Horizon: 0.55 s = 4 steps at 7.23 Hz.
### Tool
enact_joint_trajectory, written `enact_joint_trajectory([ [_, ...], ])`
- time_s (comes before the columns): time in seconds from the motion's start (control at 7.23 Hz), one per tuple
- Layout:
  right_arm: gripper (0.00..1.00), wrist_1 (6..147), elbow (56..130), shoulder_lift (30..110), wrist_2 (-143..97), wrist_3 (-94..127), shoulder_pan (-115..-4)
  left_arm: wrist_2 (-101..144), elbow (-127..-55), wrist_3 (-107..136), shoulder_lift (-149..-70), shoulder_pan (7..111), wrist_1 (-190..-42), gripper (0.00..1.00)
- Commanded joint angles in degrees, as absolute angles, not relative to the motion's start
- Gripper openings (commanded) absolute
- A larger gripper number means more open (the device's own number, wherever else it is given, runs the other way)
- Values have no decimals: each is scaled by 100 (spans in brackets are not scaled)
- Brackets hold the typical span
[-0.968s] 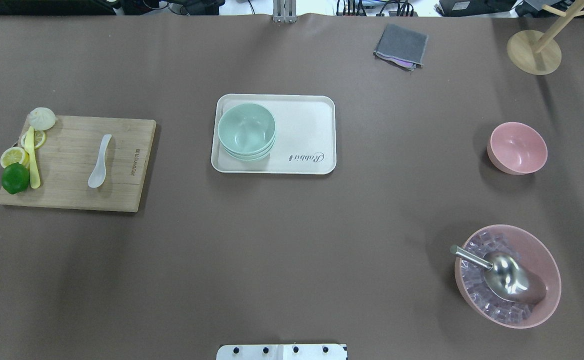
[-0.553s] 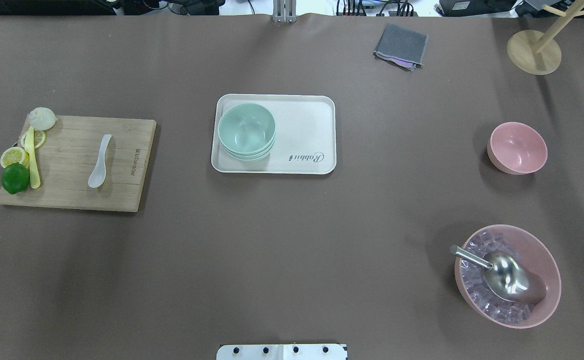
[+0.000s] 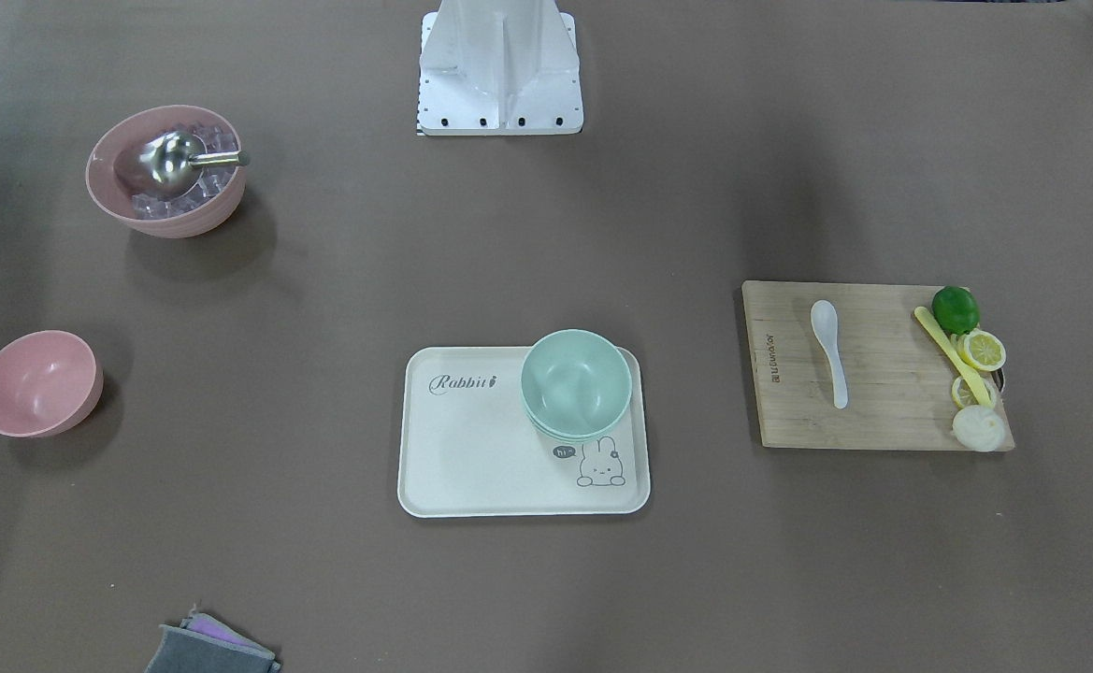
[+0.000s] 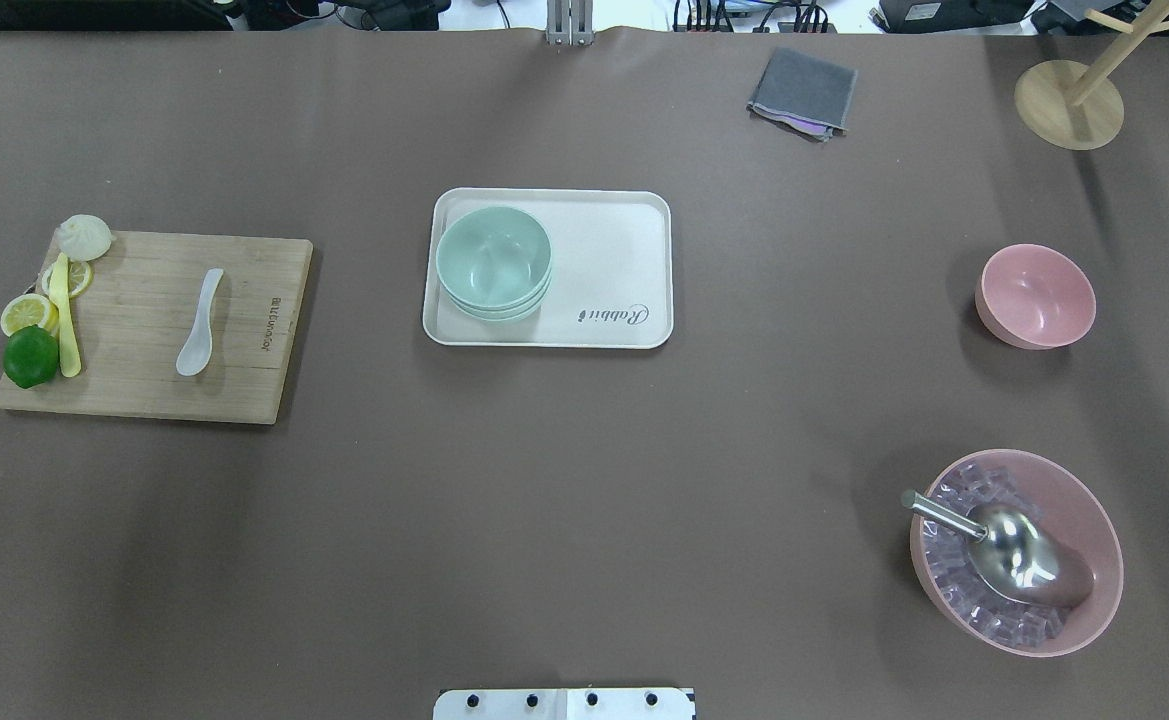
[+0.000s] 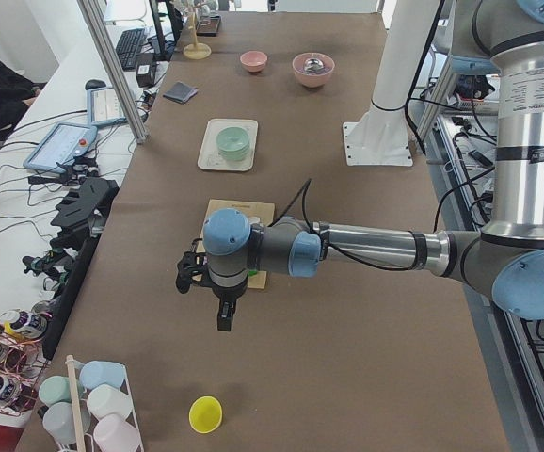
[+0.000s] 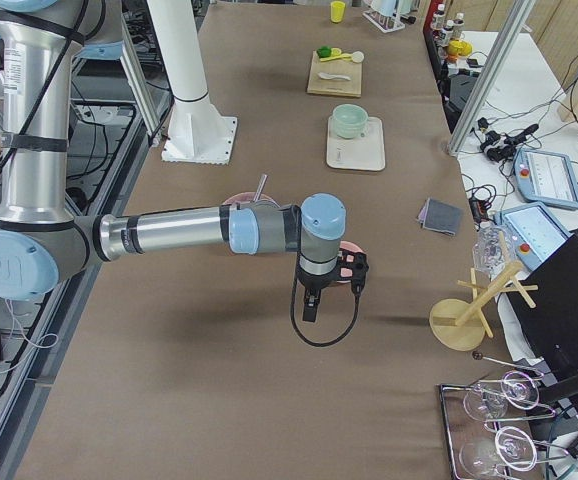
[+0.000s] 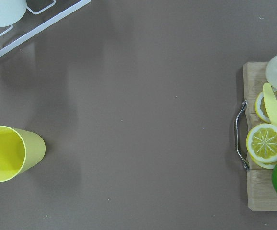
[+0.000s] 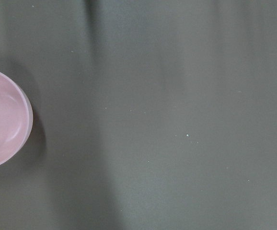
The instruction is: Stack pink bowl on green and place spoon
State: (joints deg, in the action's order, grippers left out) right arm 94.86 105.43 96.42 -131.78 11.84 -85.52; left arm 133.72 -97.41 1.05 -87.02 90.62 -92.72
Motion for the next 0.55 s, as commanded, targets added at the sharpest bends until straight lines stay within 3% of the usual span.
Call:
enact_joint_trajectory([
  [0.0, 100, 9483, 10660, 9589, -13358, 1186, -8552, 13438, -9808, 105, -8780, 9062, -9290, 99],
  [0.41, 100, 9492, 10609, 9317, -13377, 1492, -8543, 13438, -10001, 88, -8842, 9035, -9351, 99],
])
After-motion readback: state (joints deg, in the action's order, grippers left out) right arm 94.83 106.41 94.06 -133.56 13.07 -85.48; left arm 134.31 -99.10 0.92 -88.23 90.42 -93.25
